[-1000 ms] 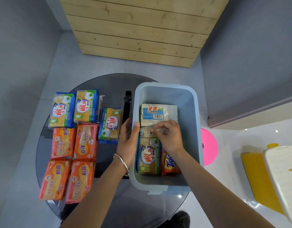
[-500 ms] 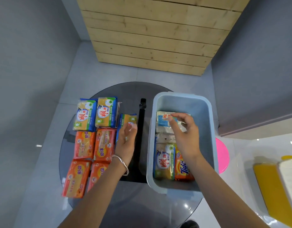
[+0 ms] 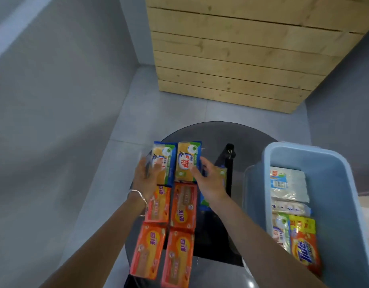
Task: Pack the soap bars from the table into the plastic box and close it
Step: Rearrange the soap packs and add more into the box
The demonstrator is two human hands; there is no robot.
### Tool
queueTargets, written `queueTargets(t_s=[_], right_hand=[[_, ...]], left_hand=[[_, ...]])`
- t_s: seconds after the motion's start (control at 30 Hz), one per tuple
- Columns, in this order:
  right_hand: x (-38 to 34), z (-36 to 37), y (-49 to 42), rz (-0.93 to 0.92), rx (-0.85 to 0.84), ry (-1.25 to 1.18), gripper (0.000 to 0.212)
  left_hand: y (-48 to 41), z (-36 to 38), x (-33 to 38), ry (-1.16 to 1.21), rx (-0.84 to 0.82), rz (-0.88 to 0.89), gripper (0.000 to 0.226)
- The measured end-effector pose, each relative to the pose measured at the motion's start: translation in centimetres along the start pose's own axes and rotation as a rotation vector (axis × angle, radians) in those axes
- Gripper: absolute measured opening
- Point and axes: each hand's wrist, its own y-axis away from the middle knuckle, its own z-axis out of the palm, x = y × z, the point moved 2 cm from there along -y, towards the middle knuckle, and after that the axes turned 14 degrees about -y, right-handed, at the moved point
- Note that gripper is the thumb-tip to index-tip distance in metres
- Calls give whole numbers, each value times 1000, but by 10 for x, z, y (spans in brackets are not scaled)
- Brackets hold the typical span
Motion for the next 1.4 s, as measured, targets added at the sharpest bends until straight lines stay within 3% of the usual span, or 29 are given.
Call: queueTargets(t_s=[0.1, 0.27, 0.43, 0.6, 0.73, 0.87, 0.97, 1.1, 1.23, 1.4], right_hand=[[16, 8, -17, 91, 49, 26, 51], [27, 19, -27, 32, 140, 160, 49], [32, 27, -18, -9, 187, -99, 34], [33, 21, -8, 48, 168, -301, 32], [20, 3, -4, -25, 157, -391, 28], [2, 2, 5, -56, 1, -306, 45], [0, 17, 16, -40, -129, -113, 54], [8, 18, 21, -12, -66, -142, 53], [12, 24, 22, -49, -53, -115, 53], [14, 30, 14, -62, -28, -58, 55]], left_hand=[[-19, 2, -12, -23, -95, -59, 65], [-31, 9, -26, -84, -123, 3, 40], [-30, 16, -33, 22, -23, 34, 40], [-23, 16, -24, 86, 63, 80, 35], [-21, 12, -5, 174, 71, 124, 40], [-9, 36, 19, -114, -47, 326, 32], [-6, 38, 14, -3, 43, 196, 29], [-2, 23, -3, -4, 70, 114, 43], [-8, 10, -13, -168, 173, 119, 58], [-11, -1, -16, -285, 337, 180, 48]])
